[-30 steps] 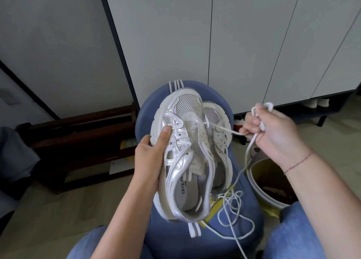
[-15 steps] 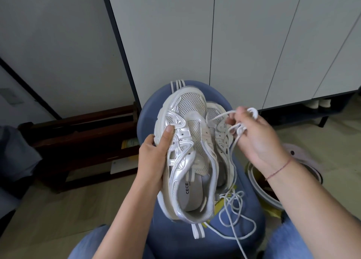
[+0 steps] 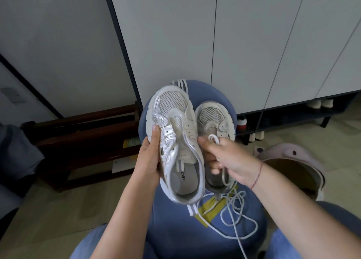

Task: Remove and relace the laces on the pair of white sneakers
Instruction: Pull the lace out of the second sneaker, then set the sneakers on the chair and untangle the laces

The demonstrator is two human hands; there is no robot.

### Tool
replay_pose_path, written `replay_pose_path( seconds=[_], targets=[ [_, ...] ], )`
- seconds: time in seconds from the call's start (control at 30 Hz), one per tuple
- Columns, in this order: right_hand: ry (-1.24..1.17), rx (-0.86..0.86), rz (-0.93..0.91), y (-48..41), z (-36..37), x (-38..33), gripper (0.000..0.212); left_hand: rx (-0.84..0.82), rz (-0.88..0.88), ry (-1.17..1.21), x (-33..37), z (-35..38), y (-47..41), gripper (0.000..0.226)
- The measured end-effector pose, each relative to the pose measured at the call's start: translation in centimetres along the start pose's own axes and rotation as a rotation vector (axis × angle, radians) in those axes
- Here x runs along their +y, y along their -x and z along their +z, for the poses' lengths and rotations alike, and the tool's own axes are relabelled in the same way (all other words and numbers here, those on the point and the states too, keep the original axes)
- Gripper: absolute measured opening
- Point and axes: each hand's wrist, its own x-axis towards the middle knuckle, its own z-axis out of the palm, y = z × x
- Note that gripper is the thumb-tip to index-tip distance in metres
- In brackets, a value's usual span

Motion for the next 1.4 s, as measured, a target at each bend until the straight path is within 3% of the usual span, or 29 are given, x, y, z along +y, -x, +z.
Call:
replay_pose_path(
  seconds=[0.2,0.37,0.6,0.77,0.87,0.97,1.07,1.1,1.17,1.3,1.4],
  targets=[
    [-0.105,-0.052,0.067,-1.1,1.2,0.8,0.025,0.090,-0.008,-0.035,-0.8,-1.7,-2.5,0.110],
    [-0.156,0.024,0.141,-2.3,1.2,1.6,0.027,0.027,-0.054,-0.072,-2.3,-1.5,-3.8,0.065],
    [-0.245,0.049,0.168,-3.2,0.4,1.9,0.020,0.043,-0.036,-0.188,-4.5,-1.3,-5.1,0.049],
    [-0.316,0.037,0.079,-3.5,-0.7,1.3,0.033,0.033,-0.106,-0.252,-5.4,-1.9,-5.8,0.063],
    [-0.409,0.038,0.037,-3.5,-0.9,1.0,0.030,0.124,-0.157,-0.304,-5.2,-1.8,-6.1,0.076],
    [-0.489,0.042,0.001,-3.4,-0.9,0.6,0.026,0.249,-0.025,-0.393,-4.2,-1.3,-5.4,0.072],
    [-0.593,0.029,-0.043,-3.1,-0.8,0.0,0.027,0.307,0.368,-0.595,-2.4,0.4,-2.4,0.063],
    [-0.636,0.026,-0.059,-3.1,-0.8,-0.2,0.027,0.270,0.475,-0.599,-1.9,1.2,-1.1,0.052],
    [-0.707,0.026,-0.112,-2.9,-1.0,-0.7,0.027,0.084,0.487,-0.532,-1.5,2.8,1.3,0.032],
    [-0.866,0.025,-0.206,-2.3,-1.8,-1.8,0.028,-0.376,0.104,-0.230,-2.8,5.7,4.5,0.046],
    [-0.889,0.004,-0.236,-1.7,-3.2,-2.1,0.027,-0.593,-0.015,-0.396,-3.8,6.1,5.4,0.044]
  ],
)
